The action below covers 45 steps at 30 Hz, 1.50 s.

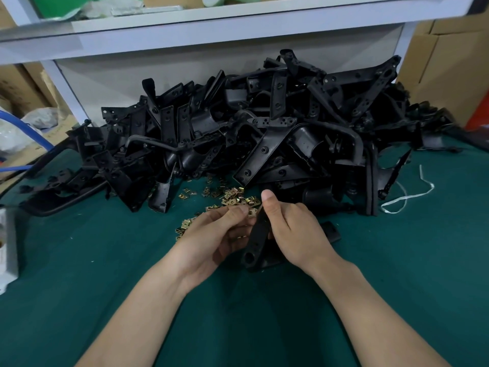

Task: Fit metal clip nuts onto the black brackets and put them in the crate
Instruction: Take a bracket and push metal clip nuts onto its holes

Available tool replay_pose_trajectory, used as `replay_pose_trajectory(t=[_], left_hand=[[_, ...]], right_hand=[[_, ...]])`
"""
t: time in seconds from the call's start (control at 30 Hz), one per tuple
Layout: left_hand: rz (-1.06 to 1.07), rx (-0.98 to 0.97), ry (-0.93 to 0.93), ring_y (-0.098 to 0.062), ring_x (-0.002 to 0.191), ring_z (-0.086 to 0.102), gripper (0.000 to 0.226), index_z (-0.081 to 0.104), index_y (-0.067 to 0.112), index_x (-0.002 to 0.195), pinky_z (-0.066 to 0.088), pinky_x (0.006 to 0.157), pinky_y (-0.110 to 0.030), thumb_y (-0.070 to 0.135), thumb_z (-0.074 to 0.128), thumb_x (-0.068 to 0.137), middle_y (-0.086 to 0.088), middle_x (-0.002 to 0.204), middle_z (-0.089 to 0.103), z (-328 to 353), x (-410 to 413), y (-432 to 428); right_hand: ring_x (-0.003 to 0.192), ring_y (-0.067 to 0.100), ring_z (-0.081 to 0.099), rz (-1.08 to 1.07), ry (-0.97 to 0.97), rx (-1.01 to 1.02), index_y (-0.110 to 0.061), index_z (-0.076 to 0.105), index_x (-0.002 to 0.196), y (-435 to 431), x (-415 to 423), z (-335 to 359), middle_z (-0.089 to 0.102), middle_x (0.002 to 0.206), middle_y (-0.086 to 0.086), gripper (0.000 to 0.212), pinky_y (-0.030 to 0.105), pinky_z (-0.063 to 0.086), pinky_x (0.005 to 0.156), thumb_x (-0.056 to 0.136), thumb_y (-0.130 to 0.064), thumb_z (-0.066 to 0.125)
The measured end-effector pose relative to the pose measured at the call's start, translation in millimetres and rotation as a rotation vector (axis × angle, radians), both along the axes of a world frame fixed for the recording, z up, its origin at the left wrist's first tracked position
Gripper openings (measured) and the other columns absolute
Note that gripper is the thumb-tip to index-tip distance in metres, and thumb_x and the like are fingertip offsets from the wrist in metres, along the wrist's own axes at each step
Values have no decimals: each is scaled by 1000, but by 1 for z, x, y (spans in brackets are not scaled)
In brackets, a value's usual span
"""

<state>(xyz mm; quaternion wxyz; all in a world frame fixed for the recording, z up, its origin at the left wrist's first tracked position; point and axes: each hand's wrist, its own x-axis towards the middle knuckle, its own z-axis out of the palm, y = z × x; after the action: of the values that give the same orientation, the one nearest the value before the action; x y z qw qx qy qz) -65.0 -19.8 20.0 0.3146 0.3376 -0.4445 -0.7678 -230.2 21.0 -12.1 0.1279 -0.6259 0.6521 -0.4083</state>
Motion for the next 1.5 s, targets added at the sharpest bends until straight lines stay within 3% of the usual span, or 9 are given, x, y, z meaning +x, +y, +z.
replay_pose_trajectory(t=[0.33,0.43,0.53,0.9,1.07,1.17,1.27,1.37,1.5], left_hand=[[-59,-27,-49,-15,76,69,11,73,11,88,57,67,-25,21,68,87,-7,87,72,-3,1,0],[-31,-47,-75,-11,70,67,17,76,15,79,56,63,-22,16,65,92,-4,82,72,-3,0,-1],[-21,-73,-84,-10,67,68,12,78,18,73,55,61,-21,21,69,82,-4,79,72,-1,2,-1],[46,-122,-169,-10,69,67,14,72,2,98,54,62,-20,12,62,97,-5,82,71,-6,-4,7],[196,-324,-317,-11,86,71,15,80,26,94,55,75,-20,27,65,97,-2,94,78,-12,-15,22],[243,-514,-404,7,96,66,22,71,33,116,46,79,-5,33,66,95,19,100,75,-14,-24,31],[290,-658,-494,19,102,56,42,51,45,129,37,79,3,39,69,91,28,104,66,-17,-32,38],[325,-716,-490,17,106,55,35,54,43,121,37,80,3,40,70,90,36,109,61,-20,-32,38],[347,-808,-528,10,110,57,26,53,49,112,40,88,-3,40,66,91,34,111,60,-23,-28,35]], right_hand=[[55,7,49,-9,33,4,-25,28,49,0,1,-1,48,46,-13,65,29,30,54,96,-66,8],[57,8,50,-17,67,-22,-25,29,49,-1,0,-2,39,41,-5,67,27,29,53,96,-67,6],[57,7,52,-12,69,-31,-26,30,49,-2,-1,-2,49,46,-15,67,25,28,53,96,-68,5],[49,8,42,-68,202,-47,-31,30,54,0,1,-2,39,46,-8,61,32,32,60,95,-63,0],[59,23,45,-138,317,-30,-29,34,64,-1,3,0,42,55,-7,59,34,33,61,91,-61,-9],[67,30,55,-188,323,-18,-26,42,78,-2,2,1,47,62,-4,55,35,31,61,95,-57,-1],[57,18,45,-218,161,-4,-28,36,64,-1,2,4,48,57,-8,60,35,32,59,91,-63,-4],[53,5,44,-232,44,-23,-27,41,56,-2,3,5,50,53,-8,68,29,30,53,91,-66,-3],[55,11,53,-223,-39,-53,-20,45,51,-4,3,4,53,50,-5,76,34,37,59,94,-66,1]])
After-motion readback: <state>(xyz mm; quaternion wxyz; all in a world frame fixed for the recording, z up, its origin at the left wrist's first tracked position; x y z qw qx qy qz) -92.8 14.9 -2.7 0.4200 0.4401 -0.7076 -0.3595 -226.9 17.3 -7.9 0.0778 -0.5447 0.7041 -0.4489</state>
